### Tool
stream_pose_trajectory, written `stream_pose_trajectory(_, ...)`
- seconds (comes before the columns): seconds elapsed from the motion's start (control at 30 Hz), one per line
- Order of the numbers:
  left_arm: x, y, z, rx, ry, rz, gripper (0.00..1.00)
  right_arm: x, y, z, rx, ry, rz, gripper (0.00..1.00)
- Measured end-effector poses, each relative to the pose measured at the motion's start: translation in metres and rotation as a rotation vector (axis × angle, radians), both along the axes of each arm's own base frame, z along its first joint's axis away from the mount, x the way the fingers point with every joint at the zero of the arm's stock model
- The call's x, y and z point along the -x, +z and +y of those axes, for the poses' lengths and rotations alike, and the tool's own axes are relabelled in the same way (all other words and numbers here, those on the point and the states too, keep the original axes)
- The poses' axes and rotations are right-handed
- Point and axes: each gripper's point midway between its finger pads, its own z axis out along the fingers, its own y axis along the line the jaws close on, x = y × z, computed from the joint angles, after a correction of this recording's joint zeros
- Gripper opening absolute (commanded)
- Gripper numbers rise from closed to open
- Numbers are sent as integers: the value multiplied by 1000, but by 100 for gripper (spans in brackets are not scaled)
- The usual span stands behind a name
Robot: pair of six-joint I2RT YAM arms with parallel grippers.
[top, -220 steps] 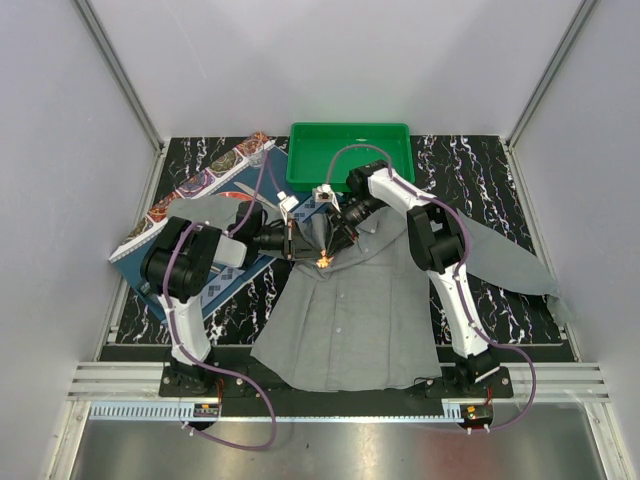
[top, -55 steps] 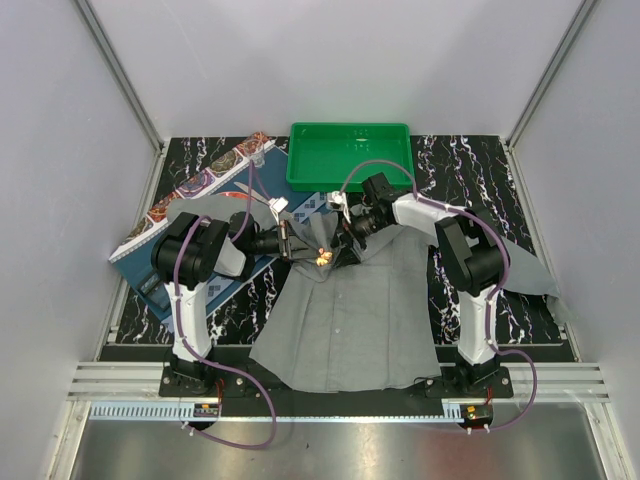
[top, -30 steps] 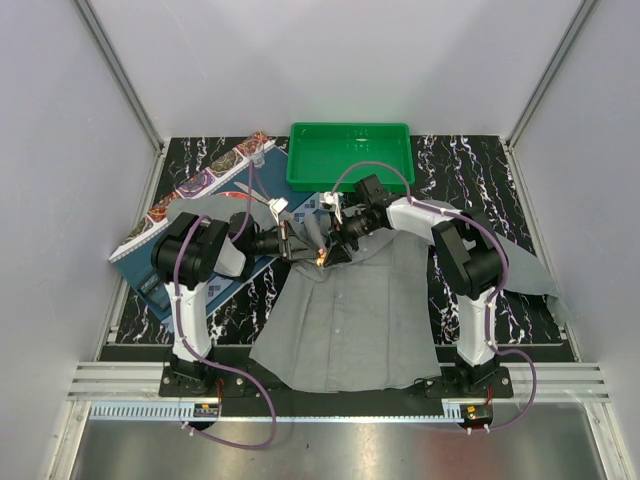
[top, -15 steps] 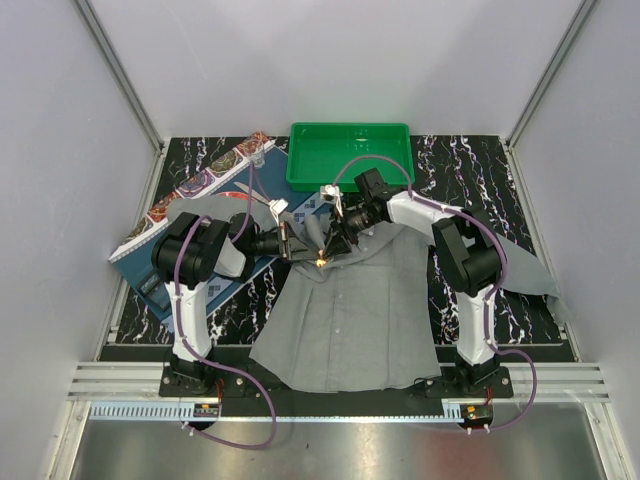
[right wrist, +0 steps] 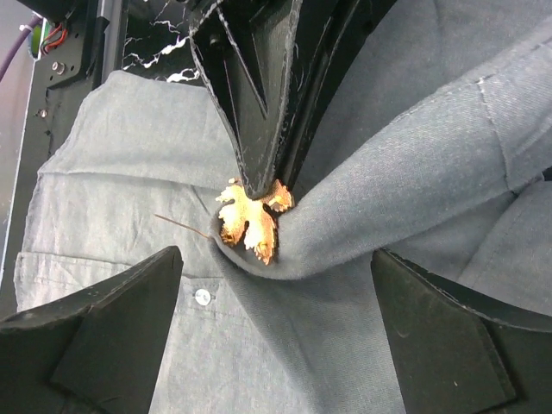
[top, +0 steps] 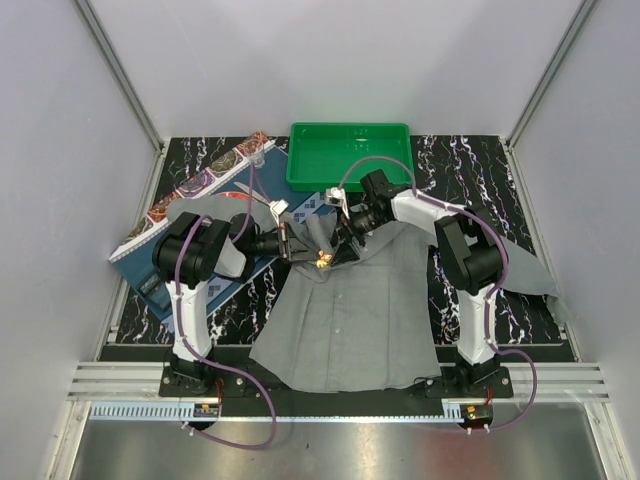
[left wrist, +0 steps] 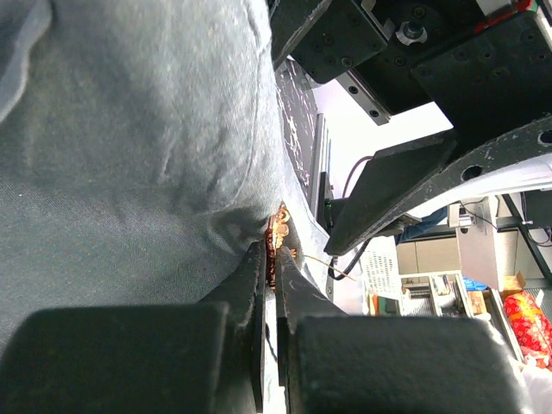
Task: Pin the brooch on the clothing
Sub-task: Pin the brooch onto the flattened clothing.
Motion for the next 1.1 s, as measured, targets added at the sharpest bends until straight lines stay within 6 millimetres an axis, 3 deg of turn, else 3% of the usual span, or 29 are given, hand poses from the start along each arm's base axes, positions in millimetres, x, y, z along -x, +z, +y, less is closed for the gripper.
stream_pose_trajectory(0.23,0,-1,0,0,1,12,0,2,-4,-3,18,14,-16,100)
stream_pose_trajectory(0.47,0,-1,0,0,1,16,0,7,-4,7,25,25,-21,97)
stream_pose_trajectory(1.1,0,0,0,4,4,42,0,4,-4,15,30,5,2,48)
